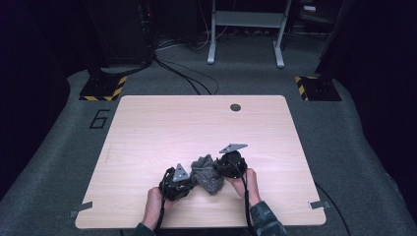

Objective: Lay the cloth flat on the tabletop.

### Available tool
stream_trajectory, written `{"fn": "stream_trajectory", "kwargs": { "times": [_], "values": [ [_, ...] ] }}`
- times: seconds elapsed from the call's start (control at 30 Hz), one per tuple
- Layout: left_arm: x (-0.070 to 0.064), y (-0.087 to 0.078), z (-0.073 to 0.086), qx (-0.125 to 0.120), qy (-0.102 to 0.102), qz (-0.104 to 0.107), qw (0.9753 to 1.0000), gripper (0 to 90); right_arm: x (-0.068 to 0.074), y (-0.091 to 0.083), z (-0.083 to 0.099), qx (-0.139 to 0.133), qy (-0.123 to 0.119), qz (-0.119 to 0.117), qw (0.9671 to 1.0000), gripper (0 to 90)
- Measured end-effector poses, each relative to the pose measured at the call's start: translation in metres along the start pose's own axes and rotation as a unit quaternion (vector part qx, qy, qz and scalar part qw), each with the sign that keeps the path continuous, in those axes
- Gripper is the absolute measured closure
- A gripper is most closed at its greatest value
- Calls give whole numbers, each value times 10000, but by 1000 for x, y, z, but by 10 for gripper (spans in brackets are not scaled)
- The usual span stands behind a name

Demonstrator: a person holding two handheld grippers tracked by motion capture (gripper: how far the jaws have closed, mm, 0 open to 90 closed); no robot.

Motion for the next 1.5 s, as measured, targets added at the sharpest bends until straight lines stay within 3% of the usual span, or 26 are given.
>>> {"fn": "stream_trajectory", "kwargs": {
  "times": [0.2, 0.73, 0.97, 1.23, 1.33, 1.4, 1.5],
  "values": [
    [4, 1, 2, -8, -164, -38, 9999, 855, -2, -1, 1, -32, -115, 63, 9999, 866],
    [6, -2, 8, -70, -245, -96, 9996, 860, -21, -30, -9, -441, -93, 471, 9979, 882],
    [9, -6, 13, -87, -364, -152, 9992, 861, -37, -42, -4, -549, 45, 701, 9960, 883],
    [12, -9, 18, -83, -375, -194, 9991, 862, -60, -50, 10, -560, 267, 1031, 9927, 885],
    [12, -10, 19, -64, -340, -214, 9992, 856, -63, -47, 16, -500, 375, 1044, 9926, 884],
    [13, -11, 18, -50, -322, -224, 9992, 814, -63, -44, 20, -430, 299, 992, 9937, 880],
    [15, -13, 16, -16, -442, -246, 9987, 539, -60, -42, 21, -367, 241, 913, 9949, 820]
  ]
}}
Point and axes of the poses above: each handheld gripper's, and its own axes: y roughly forward along the jaws, z roughly out of its underside, x roughly to its left, the point moved 10 cm from there along y, roughly forward along the jaws, and after that the axes turned 2 degrees about x, right-handed, at the moved point
